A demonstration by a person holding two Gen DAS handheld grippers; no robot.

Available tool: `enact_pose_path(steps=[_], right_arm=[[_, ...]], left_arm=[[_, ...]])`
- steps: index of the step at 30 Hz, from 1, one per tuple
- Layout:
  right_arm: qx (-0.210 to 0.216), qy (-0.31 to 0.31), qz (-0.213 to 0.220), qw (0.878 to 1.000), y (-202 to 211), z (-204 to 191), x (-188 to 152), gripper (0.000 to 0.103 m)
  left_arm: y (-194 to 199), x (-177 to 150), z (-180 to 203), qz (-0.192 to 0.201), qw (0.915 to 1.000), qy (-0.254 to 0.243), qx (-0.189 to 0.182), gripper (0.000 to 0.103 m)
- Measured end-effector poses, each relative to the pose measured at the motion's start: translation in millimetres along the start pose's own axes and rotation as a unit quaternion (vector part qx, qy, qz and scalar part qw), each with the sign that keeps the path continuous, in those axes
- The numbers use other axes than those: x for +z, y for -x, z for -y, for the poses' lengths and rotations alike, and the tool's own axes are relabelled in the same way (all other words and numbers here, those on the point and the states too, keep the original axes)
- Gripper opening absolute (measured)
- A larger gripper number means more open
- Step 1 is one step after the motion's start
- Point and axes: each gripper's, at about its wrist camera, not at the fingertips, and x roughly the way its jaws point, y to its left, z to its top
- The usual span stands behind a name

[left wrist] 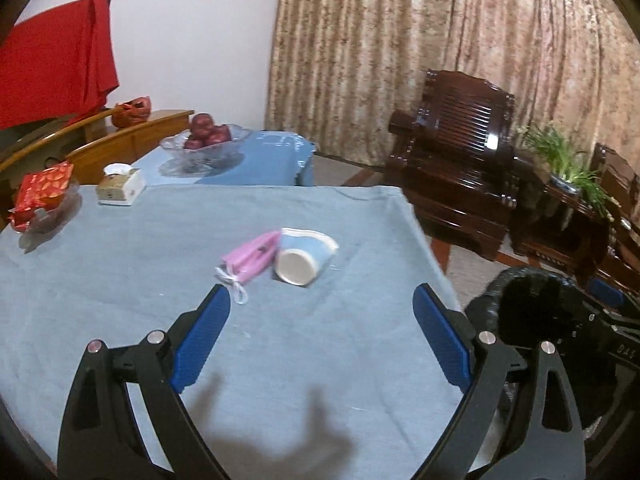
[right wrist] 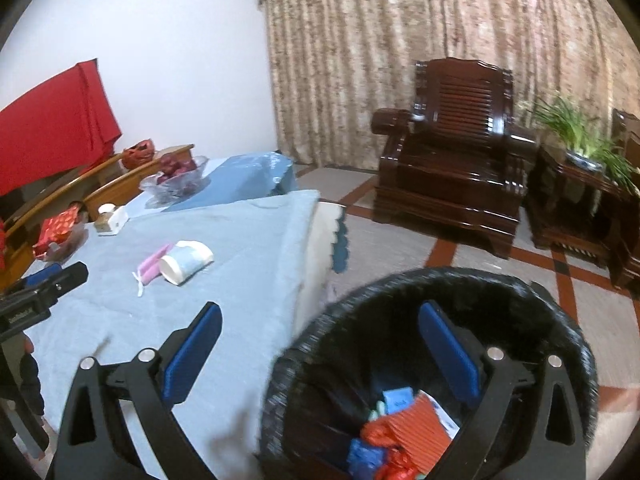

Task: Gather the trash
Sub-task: 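Move both open tools back toward the pink packet and paper cup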

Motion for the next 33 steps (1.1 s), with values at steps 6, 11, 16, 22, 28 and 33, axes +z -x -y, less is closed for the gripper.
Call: enact_pose_path(steps=[6,11,16,22,28,33], right_arm=[[0.021,0.018,-0.002,1.0,-29,-33,10,0.097],[0.035,0.021,-0.018,0.999,-64,-63,14,0.097],[0.044,0.023,-0.036,0.998,-100,-91,16,0.097],[0.05,0.032,-0.055,0.997,-142,-127,11,0.097],[0.061,0.041,-0.077,0.994,-180,-161,10,0.097],[0.072,0.049,-0.094,0.992,-205,-189,10,0.097]], left_arm=[[-14,1,-29,-0.002,0.9997,0.007,0.024,0.09],[-32,-5,-55,-0.008,0.9989,0.015,0.043,0.09],[-52,-7,-85,-0.017,0.9975,0.037,0.057,0.09],[-79,-5,-120,-0.028,0.9966,0.041,0.067,0.09],[-101,-3,-148,-0.037,0.9953,0.05,0.074,0.09],[-111,-3,-163,-0.04,0.9943,0.062,0.076,0.09]])
